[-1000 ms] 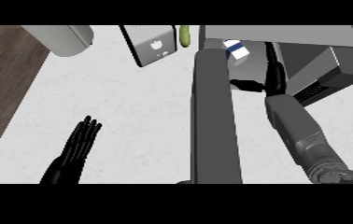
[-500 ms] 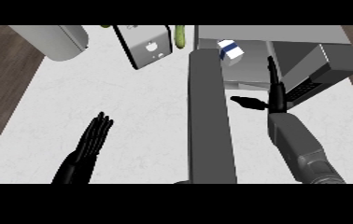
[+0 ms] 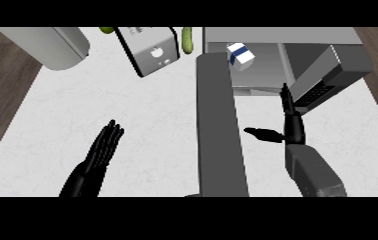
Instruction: Pick up the milk, place it into the microwave and close the microwave
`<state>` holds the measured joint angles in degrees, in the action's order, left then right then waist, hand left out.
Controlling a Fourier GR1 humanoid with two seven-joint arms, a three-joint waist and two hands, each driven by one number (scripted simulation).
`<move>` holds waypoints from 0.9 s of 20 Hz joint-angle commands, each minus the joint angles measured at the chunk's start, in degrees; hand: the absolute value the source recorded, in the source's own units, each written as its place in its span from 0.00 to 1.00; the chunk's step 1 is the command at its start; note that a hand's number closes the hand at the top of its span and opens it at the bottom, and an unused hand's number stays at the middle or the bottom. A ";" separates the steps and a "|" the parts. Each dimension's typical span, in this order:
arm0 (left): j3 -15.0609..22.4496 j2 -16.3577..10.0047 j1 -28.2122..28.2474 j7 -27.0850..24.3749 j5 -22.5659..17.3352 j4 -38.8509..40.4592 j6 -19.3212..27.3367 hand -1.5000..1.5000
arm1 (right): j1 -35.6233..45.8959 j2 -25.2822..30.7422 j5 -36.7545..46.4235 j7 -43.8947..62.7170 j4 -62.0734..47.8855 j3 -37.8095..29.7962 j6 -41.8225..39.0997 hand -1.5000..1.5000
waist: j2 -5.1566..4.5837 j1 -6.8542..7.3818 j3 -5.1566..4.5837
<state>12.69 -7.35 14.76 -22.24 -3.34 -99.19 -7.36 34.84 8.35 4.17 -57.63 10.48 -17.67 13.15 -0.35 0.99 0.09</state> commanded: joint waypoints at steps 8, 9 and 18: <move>1.27 -1.84 -3.98 6.31 -2.73 0.27 -5.41 1.00 | -13.10 -3.75 -4.11 -7.52 9.45 0.90 -17.96 0.00 | 0.72 -2.08 -0.13; 4.32 0.44 -3.92 2.68 1.48 5.02 -3.89 1.00 | -12.67 -2.80 -4.62 -6.28 10.19 0.89 -20.06 0.00 | 0.57 -1.88 -0.13; 8.28 -2.27 -5.98 2.65 11.11 7.24 -3.37 1.00 | -28.05 -1.07 -8.12 -3.15 29.67 3.63 -25.35 0.00 | 0.71 -2.21 -0.19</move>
<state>18.77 -8.47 9.34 -17.32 3.39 -94.41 -10.38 12.29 6.15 -2.30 -58.76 33.52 -14.59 -6.86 0.40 -1.26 -0.09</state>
